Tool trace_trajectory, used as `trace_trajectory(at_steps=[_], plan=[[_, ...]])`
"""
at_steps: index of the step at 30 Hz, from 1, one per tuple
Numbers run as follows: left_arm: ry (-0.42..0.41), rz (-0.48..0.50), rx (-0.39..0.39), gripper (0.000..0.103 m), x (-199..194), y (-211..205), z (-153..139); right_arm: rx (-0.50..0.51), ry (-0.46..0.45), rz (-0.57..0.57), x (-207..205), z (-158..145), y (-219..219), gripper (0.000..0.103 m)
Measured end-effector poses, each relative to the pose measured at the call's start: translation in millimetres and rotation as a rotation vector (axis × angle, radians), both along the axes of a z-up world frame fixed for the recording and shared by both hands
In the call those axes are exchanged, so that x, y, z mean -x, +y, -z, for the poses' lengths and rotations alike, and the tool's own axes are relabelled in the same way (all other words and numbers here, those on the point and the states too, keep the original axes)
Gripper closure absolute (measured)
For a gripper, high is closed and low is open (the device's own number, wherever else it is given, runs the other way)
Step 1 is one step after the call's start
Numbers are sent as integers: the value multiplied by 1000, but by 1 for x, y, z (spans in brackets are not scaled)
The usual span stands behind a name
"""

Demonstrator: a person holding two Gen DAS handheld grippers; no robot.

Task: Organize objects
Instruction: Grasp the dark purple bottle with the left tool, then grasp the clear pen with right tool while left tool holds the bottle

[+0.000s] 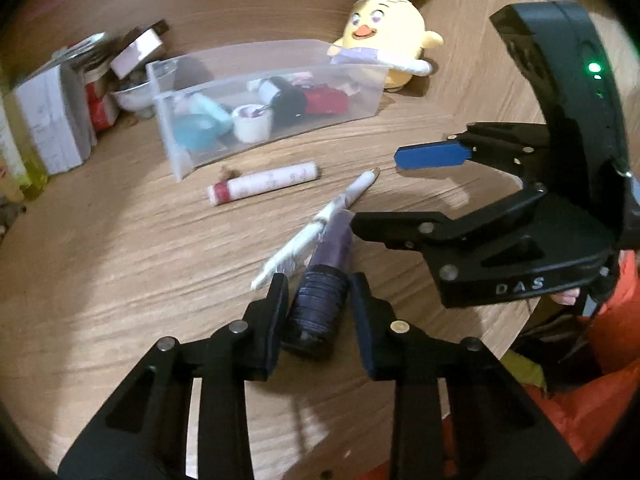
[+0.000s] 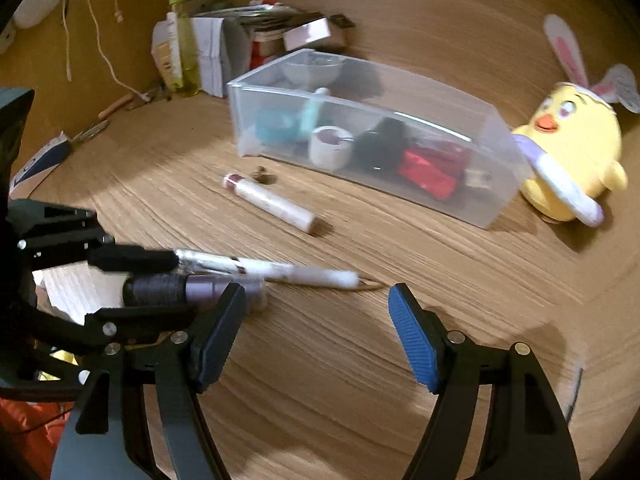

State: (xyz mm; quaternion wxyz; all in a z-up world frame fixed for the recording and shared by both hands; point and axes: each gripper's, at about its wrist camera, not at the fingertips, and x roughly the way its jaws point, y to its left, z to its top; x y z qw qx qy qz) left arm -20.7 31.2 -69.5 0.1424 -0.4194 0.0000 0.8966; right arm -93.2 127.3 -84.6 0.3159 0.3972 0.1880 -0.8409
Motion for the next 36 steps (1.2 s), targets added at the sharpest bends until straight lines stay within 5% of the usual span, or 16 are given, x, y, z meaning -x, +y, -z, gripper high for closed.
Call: trace_trajectory(at_steps=[17, 22, 25, 29, 36], plan=[[-25, -175, 2, 76, -16, -70, 5, -94, 2, -83, 31, 16, -42, 29], [-24, -167, 7, 61, -7, -69, 6, -59, -62, -67, 39, 19, -37, 28], [-16, -167, 39, 60, -2, -65, 7, -55, -71, -60, 37, 19, -31, 33], [-8, -172, 45, 60, 2, -64, 7, -84, -60, -67, 26, 14, -23, 63], [6, -183, 56, 77, 5, -65, 8, -75, -66, -158, 9, 9, -32, 65]])
